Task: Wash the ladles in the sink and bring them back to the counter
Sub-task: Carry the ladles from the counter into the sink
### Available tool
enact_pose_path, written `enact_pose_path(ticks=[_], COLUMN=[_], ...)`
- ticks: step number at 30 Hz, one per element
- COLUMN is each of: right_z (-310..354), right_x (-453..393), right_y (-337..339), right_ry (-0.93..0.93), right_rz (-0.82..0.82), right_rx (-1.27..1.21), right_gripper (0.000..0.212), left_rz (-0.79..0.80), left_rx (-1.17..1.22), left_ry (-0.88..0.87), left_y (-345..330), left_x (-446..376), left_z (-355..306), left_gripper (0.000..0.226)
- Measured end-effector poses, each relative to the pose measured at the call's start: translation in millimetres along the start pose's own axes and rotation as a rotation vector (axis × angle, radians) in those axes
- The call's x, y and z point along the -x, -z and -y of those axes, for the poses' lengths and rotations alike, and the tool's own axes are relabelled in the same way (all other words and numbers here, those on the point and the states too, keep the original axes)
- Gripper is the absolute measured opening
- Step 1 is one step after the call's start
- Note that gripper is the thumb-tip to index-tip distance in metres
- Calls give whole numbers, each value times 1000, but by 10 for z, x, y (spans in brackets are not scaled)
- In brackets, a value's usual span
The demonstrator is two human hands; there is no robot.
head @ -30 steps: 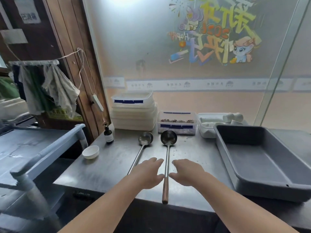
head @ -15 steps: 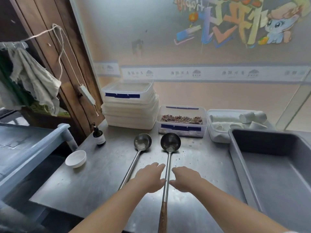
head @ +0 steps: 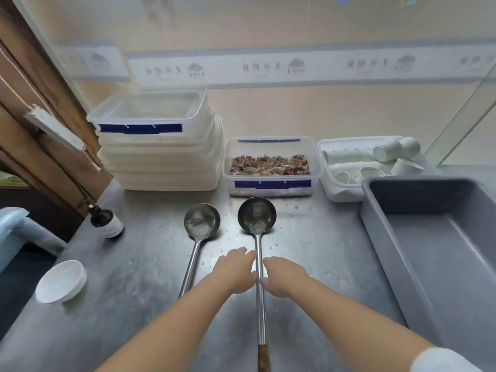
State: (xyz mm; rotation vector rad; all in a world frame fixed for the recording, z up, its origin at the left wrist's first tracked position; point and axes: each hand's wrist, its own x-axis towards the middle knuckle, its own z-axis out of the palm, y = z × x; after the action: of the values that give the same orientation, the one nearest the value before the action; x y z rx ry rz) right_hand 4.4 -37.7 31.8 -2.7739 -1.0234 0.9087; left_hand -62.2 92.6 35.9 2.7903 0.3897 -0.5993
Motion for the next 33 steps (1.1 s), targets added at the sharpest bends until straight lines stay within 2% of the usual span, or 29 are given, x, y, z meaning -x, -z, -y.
enact_pose_path(ticks=[5, 9, 13, 17, 19, 25, 27, 30, 33], right_z=[-5, -13, -15, -19, -27, -68, -78, -77, -90], right_x=[-420, -629, -776, -887, -912, -891, -889, -852, -797], right_y=[-95, -246, -423, -514, -578, -642, -670, -696, -702], right_ry=[-106, -197, -294, -369, -405, -382, -390, -431, -403], right_rz=[58, 46, 30, -6, -30, -35, -4, 95, 116], right_rx=[-191, -338, -508, -642, -689, -827, -958, -1191, -1274], right_gripper=[38, 31, 21, 14, 23, 30, 29, 13, 19], left_rz=[74, 64, 39, 16, 34, 126, 164, 202, 222], left_rx=[262, 455, 676, 785, 893, 1233, 1287, 1338, 1371], left_ry=[29, 160, 276, 305, 336, 395, 385, 361, 361], left_y=[-142, -290, -403, -528, -623, -590, -575, -578, -579], left_x=[-484, -710, -884, -1068, -1156, -1140, -1131, -1125, -1097], left_z=[93, 121, 139, 180, 213, 240, 252, 265, 235], left_gripper=[47, 40, 16, 24, 18, 9, 8, 4, 11])
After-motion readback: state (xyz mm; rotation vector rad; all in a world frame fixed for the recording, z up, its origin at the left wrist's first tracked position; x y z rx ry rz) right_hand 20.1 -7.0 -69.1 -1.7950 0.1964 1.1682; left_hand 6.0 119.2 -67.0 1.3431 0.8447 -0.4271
